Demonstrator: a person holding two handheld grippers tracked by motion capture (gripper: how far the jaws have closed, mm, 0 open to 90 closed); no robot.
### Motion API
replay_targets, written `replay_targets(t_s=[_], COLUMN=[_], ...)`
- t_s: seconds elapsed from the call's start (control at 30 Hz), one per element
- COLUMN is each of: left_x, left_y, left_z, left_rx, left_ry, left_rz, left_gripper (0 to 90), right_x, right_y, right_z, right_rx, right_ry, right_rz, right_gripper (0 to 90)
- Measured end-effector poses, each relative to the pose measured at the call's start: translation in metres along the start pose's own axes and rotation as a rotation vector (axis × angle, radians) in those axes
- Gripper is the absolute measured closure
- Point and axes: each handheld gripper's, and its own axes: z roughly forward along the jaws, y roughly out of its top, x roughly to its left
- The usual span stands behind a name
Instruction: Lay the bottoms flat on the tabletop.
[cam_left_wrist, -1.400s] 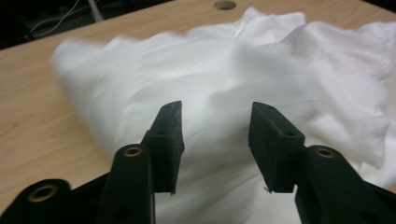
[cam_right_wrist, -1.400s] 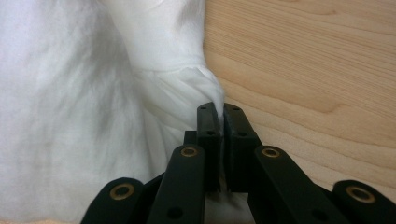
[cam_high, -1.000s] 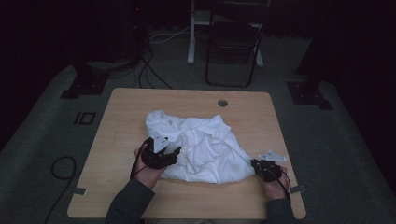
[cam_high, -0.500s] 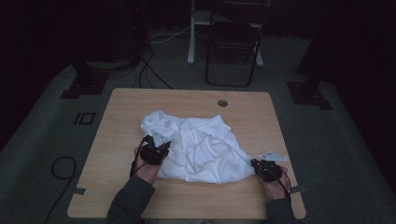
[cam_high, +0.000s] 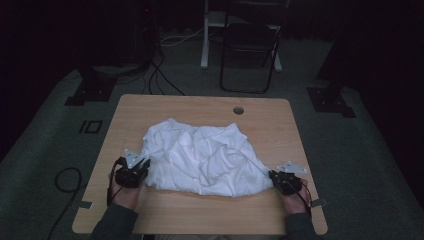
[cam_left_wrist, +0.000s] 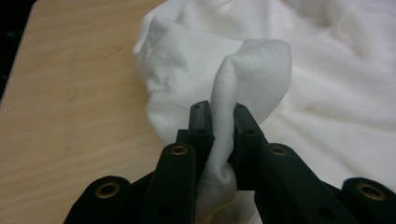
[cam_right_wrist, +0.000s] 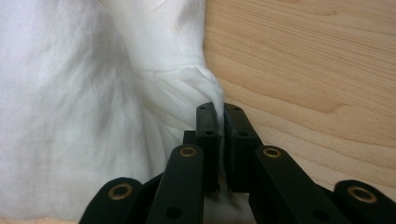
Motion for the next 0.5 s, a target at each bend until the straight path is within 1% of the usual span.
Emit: replay_targets(t_s=[0.03,0.07,0.1,0.13,0.2,0.23,0.27,0.3,0.37,0.4,0.43,0.5], left_x=[0.004,0.009,0.013,0.018,0.026,0.029,0.031,0.032,0.034,0.034,0.034,0.035], left_y=[-0.002,-0.005,-0.007,-0.009,-0.012,-0.012,-0.012,-0.011,-0.009,-0.008,-0.007,-0.003], left_z=[-0.001,-0.002,-0.004,-0.005,-0.011,-0.013,-0.015,-0.018,-0.023,-0.025,-0.027,-0.03], left_rx=[0.001,0.0,0.001,0.001,-0.015,-0.019,-0.031,-0.046,-0.068,-0.074,-0.082,-0.099], left_ry=[0.009,0.017,0.027,0.032,0.035,0.033,0.028,0.03,0.029,0.031,0.041,0.04], left_rz=[-0.012,-0.028,-0.041,-0.055,-0.079,-0.085,-0.085,-0.078,-0.071,-0.067,-0.065,-0.067], left_gripper=[80.0,76.3,76.3,73.5,68.7,66.0,64.2,60.5,60.1,58.6,58.6,57.3], right_x=[0.0,0.0,0.0,0.0,0.0,0.0,0.0,0.0,0.001,0.001,0.001,0.0], right_y=[0.0,0.0,0.0,0.0,0.0,0.0,0.0,0.0,0.0,0.001,0.001,0.001], right_z=[0.0,0.0,0.0,0.0,0.0,0.0,0.0,0.0,0.0,0.0,0.0,0.0], right_rx=[0.0,0.0,0.0,0.0,0.0,0.0,0.0,0.0,0.001,0.003,0.003,0.004], right_ry=[0.0,0.0,0.0,0.0,0.0,0.001,0.001,-0.004,-0.009,-0.018,-0.018,-0.026], right_rz=[-0.001,0.001,0.001,0.002,0.002,0.002,0.002,-0.003,-0.006,-0.008,-0.008,-0.008], right_gripper=[86.1,86.1,86.1,86.1,86.1,86.1,86.1,86.1,86.2,86.3,86.3,86.4])
